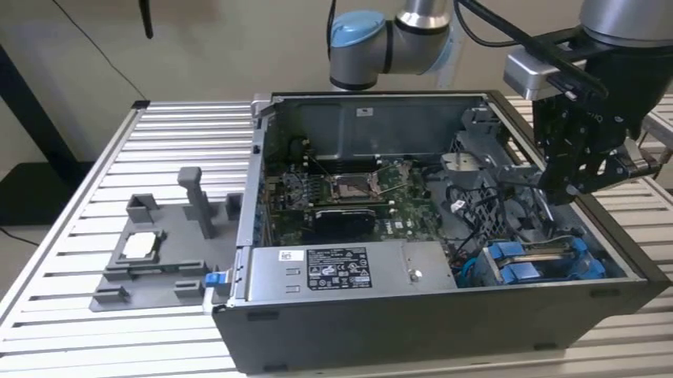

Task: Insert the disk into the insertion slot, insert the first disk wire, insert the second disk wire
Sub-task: 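Insert the first disk wire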

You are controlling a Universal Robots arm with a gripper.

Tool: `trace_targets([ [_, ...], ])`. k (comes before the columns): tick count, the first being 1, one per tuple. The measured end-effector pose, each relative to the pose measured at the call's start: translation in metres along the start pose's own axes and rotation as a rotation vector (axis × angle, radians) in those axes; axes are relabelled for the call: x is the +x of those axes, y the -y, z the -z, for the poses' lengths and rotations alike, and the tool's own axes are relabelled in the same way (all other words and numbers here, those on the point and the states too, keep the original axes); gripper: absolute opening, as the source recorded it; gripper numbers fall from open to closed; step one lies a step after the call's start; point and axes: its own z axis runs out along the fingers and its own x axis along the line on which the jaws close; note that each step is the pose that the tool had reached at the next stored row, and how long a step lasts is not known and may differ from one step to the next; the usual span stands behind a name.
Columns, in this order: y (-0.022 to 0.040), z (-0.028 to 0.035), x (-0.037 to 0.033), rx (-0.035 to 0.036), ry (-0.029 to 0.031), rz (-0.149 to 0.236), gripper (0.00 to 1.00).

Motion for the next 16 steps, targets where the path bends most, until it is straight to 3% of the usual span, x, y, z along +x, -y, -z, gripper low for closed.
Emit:
trace_targets([
  [1,0.0,0.0,0.0,0.0,0.0,0.0,0.31],
  [4,0.0,0.0,0.0,0.0,-0.0003,0.0,0.31],
  [8,0.0,0.0,0.0,0.0,-0.0007,0.0,0.19],
  [16,0.0,0.0,0.0,0.0,-0.0007,0.0,0.19],
])
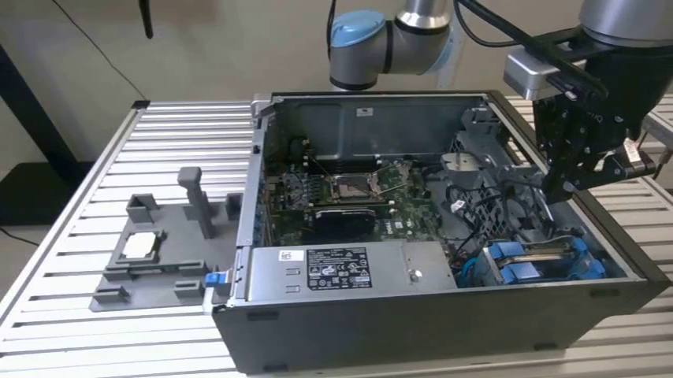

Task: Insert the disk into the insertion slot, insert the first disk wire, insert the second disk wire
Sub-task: 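Insert the first disk wire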

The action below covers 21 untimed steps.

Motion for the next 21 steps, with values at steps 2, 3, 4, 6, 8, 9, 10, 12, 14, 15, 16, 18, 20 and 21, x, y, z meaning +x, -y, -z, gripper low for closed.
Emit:
trace_targets([
  [2,0.0002,-0.0002,0.0001,-0.001,0.0002,0.0,0.19],
  [3,0.0006,-0.0004,0.0002,-0.0041,0.0005,0.0,0.19],
  [4,0.0014,-0.0008,0.0003,-0.0116,0.0006,0.0,0.19],
  [6,0.0037,-0.0017,0.0008,-0.0265,0.0007,0.0,0.19],
  [8,0.0059,-0.003,0.0019,-0.0393,0.0016,0.0,0.19],
  [9,0.0073,-0.0037,0.003,-0.046,0.002,0.0,0.19],
  [10,0.0086,-0.0043,0.0043,-0.0522,0.0024,0.0,0.19],
  [12,0.0106,-0.0057,0.0075,-0.0647,0.0034,-0.001,0.19],
  [14,0.0119,-0.0071,0.0108,-0.0759,0.0042,-0.001,0.19],
  [15,0.0122,-0.0078,0.0123,-0.0806,0.0045,-0.001,0.19],
  [16,0.0124,-0.0085,0.0138,-0.0844,0.0047,-0.001,0.19],
  [18,0.0122,-0.0102,0.0163,-0.0887,0.0048,-0.003,0.19],
  [20,0.0118,-0.012,0.0184,-0.0895,0.0043,-0.007,0.19],
  [21,0.0116,-0.0131,0.0192,-0.0895,0.0042,-0.01,0.19],
])
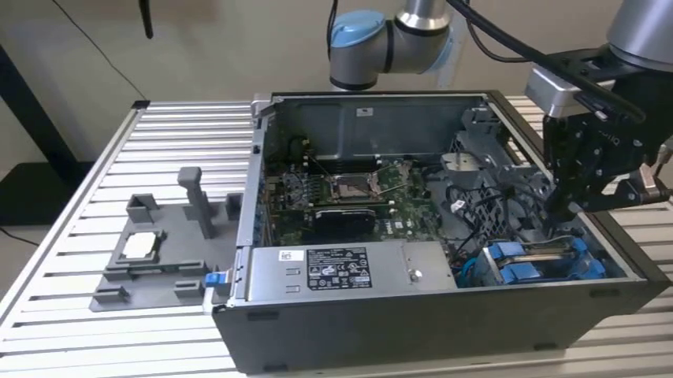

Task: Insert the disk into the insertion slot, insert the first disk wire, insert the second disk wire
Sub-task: 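Insert the first disk wire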

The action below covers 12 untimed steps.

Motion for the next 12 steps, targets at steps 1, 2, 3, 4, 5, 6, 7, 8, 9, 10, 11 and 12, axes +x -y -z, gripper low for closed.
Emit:
trace_targets([
  [1,-0.0001,-0.0011,0.0008,-0.0002,-0.0001,-0.003,0.19],
  [2,-0.0001,-0.002,0.0014,-0.0016,-0.0003,-0.005,0.19],
  [3,0.0001,-0.0031,0.0019,-0.0044,-0.0004,-0.007,0.19],
  [4,0.0002,-0.004,0.0022,-0.0069,-0.0003,-0.009,0.19],
  [5,0.0004,-0.0051,0.0022,-0.0084,-0.0003,-0.01,0.19],
  [6,0.0003,-0.0061,0.0023,-0.0085,0.0005,-0.014,0.19],
  [7,0.0003,-0.0071,0.0023,-0.0084,0.002,-0.02,0.19],
  [8,0.0002,-0.008,0.0023,-0.0083,0.0033,-0.026,0.19],
  [9,0.0002,-0.0089,0.0023,-0.0082,0.0045,-0.033,0.19],
  [10,0.0002,-0.0098,0.0023,-0.008,0.0056,-0.04,0.19],
  [11,0.0003,-0.0101,0.0023,-0.0082,0.0056,-0.045,0.19],
  [12,0.0008,-0.0102,0.0027,-0.0126,0.0057,-0.045,0.19],
])
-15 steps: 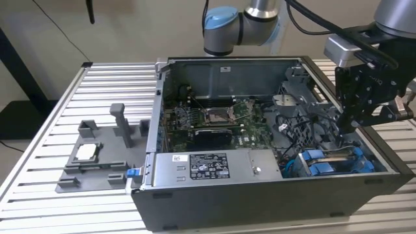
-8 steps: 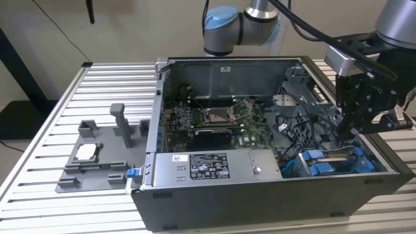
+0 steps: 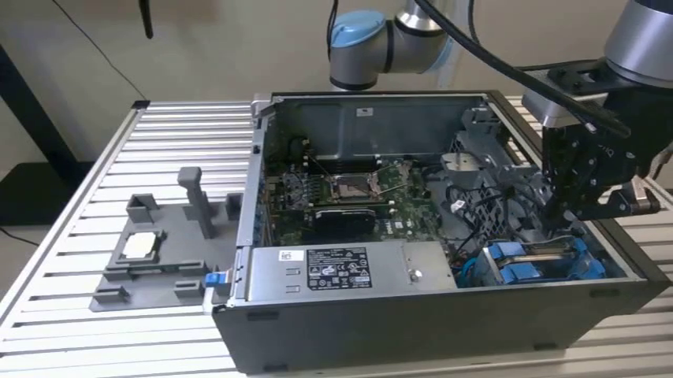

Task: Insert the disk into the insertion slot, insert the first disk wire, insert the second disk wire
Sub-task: 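Insert the first disk wire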

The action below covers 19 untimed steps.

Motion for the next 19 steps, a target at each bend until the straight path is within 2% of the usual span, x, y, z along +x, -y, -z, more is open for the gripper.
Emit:
trace_targets([
  [2,0.003,-0.001,0.001,-0.0167,0.001,-0.001,0.19],
  [6,0.0114,-0.0034,0.0027,-0.0418,0.0034,-0.001,0.19],
  [15,0.0296,-0.0092,0.0064,-0.088,0.0094,-0.002,0.19],
  [16,0.0306,-0.01,0.0067,-0.0916,0.0103,-0.002,0.19],
  [19,0.0306,-0.0123,0.0068,-0.0929,0.0115,-0.021,0.19],
])
